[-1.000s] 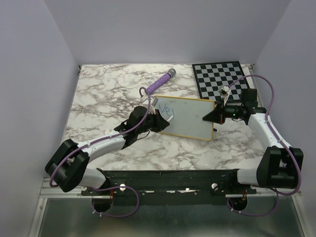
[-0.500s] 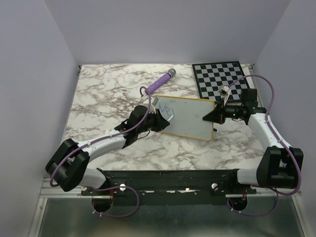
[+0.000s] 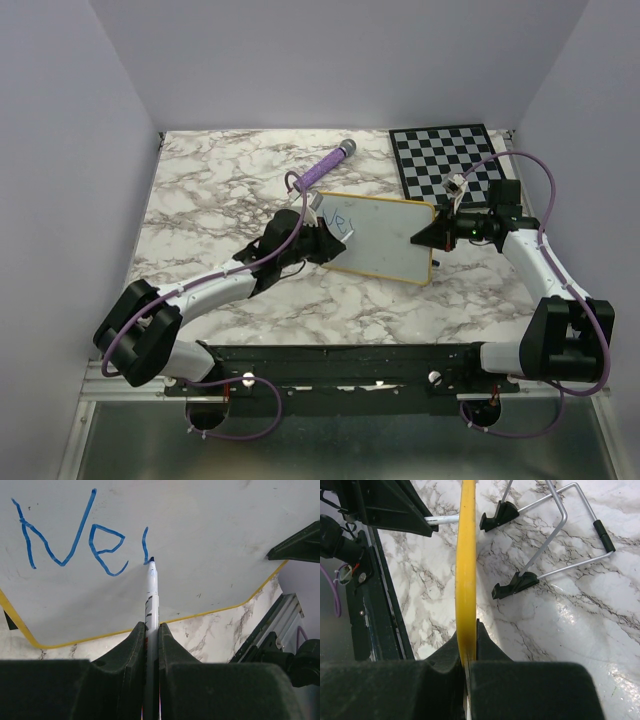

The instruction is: Write a sentence on the whiteboard

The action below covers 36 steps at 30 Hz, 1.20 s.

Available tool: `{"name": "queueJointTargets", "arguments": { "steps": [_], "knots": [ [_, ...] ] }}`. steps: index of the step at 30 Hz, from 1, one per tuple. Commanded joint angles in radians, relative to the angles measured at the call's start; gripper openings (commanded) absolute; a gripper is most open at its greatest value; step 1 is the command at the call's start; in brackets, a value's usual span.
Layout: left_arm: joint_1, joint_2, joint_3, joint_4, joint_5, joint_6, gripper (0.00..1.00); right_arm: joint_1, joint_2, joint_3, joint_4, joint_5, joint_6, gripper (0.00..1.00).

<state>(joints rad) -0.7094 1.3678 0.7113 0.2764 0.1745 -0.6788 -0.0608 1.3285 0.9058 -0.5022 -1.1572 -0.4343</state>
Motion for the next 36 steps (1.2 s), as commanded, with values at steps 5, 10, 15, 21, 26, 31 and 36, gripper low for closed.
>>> {"name": "queueJointTargets", "arguments": {
  "steps": [5, 10, 15, 21, 26, 31, 36],
  "knots": [
    [-0.001, 0.01, 0.054, -0.002, -0.012, 0.015, 0.0, 0.006, -0.003, 0.016, -0.021, 0.01, -0.027, 0.01],
    [-0.001, 0.016, 0.07, -0.008, -0.013, 0.019, 0.0, 0.006, -0.003, 0.015, -0.021, 0.01, -0.027, 0.01],
    [0.001, 0.022, 0.086, -0.008, -0.013, 0.021, 0.0, 0.006, 0.0, 0.015, -0.021, 0.008, -0.027, 0.01],
    [0.001, 0.034, 0.102, -0.016, -0.015, 0.027, 0.0, 0.006, -0.002, 0.016, -0.022, 0.01, -0.029, 0.01],
    [0.001, 0.034, 0.093, -0.011, -0.013, 0.027, 0.0, 0.006, 0.001, 0.015, -0.022, 0.01, -0.029, 0.01],
    [0.001, 0.031, 0.077, -0.008, -0.007, 0.021, 0.0, 0.006, 0.0, 0.015, -0.022, 0.01, -0.029, 0.01],
    [0.001, 0.031, 0.053, -0.008, 0.0, 0.016, 0.0, 0.006, -0.002, 0.016, -0.022, 0.008, -0.029, 0.01]
  ]
}}
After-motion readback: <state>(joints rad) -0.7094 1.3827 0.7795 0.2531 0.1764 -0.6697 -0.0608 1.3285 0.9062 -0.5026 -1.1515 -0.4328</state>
